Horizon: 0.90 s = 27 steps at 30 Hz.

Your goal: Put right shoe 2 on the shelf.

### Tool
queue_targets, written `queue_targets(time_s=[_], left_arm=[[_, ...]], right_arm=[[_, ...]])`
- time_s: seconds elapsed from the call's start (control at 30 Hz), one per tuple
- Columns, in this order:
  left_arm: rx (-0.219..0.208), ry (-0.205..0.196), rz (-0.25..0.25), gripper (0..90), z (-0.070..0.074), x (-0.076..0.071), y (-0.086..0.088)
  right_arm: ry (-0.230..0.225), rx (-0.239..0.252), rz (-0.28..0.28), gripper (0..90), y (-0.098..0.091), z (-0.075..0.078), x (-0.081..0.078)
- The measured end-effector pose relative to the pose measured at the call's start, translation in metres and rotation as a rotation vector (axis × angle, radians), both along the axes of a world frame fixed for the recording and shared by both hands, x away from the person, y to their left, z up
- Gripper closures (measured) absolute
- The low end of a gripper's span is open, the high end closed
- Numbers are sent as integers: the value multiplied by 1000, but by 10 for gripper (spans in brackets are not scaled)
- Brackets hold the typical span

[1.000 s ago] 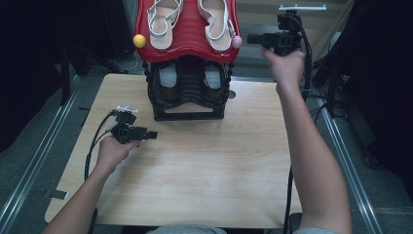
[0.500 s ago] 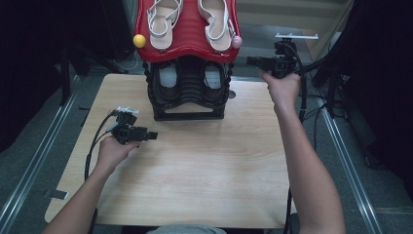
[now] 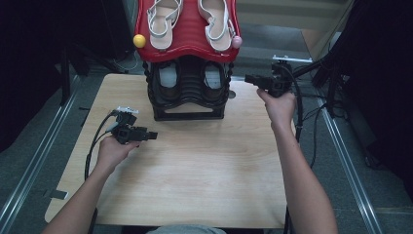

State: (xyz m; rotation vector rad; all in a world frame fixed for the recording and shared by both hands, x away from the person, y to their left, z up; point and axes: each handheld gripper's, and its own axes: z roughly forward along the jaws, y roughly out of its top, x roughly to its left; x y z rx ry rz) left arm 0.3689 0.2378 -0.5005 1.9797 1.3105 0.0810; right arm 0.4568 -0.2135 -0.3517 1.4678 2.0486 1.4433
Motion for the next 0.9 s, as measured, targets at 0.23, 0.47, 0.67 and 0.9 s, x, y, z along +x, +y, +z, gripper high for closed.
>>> queue_targets(time_s=[0.23, 0.47, 0.67, 0.9], left_arm=[[1, 1, 2, 379, 0, 0, 0], [9, 5, 10, 380, -1, 0, -1], [7, 6, 4, 379, -1, 0, -2], [15, 8, -5, 379, -1, -1, -2]], right_arm=[[30, 22, 3, 644, -4, -26, -11], [60, 33, 8, 641, -8, -52, -22], [69, 35, 15, 642, -10, -71, -32], [77, 13, 17, 642, -14, -90, -42]])
